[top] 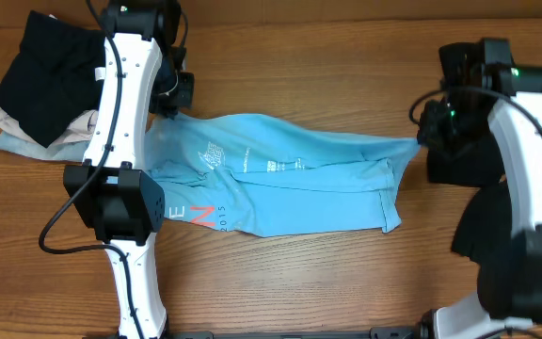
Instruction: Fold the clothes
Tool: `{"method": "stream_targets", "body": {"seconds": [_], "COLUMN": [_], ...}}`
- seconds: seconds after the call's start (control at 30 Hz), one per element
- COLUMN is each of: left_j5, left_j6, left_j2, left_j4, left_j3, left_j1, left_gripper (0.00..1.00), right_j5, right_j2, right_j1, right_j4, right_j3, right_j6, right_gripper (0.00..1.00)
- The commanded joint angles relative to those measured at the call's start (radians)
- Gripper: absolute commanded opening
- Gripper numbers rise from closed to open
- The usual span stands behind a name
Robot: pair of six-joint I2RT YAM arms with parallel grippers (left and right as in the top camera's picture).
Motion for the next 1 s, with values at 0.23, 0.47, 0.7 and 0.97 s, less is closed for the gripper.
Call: {"method": "stream_targets", "body": {"seconds": [0.23,0.47,0.7,0.97], "left_j5": [-0.277,-0.343,-0.479,-0.369], "left_j6": [-0.263,-0.385,-0.507,-0.420], "left_j2": [-0.117,-0.122,-0.123,-0.123], "left_j4": [-0.005,0.009,0.026,0.029], "left_j3": [-0.431,-0.585,-0.624,-0.624], "left_j1": [0.009,0.010,0.045,0.074], "left_gripper": [0.04,0.04,0.04,0.13], "right_j5": [-0.001,0.079,0.080,0.043], "right_j2": [-0.089,-0.089,-0.089,-0.089], "right_j1": [0.003,0.002,-0.048,-0.129], "right_j4": [0.158,0.200,0.255,0.254], "right_j3": [-0.459,-0.575,-0.583,-0.583], "right_j6": [0.078,0.251,0.267,0.229], "right_gripper": [0.04,0.04,0.04,0.05]}}
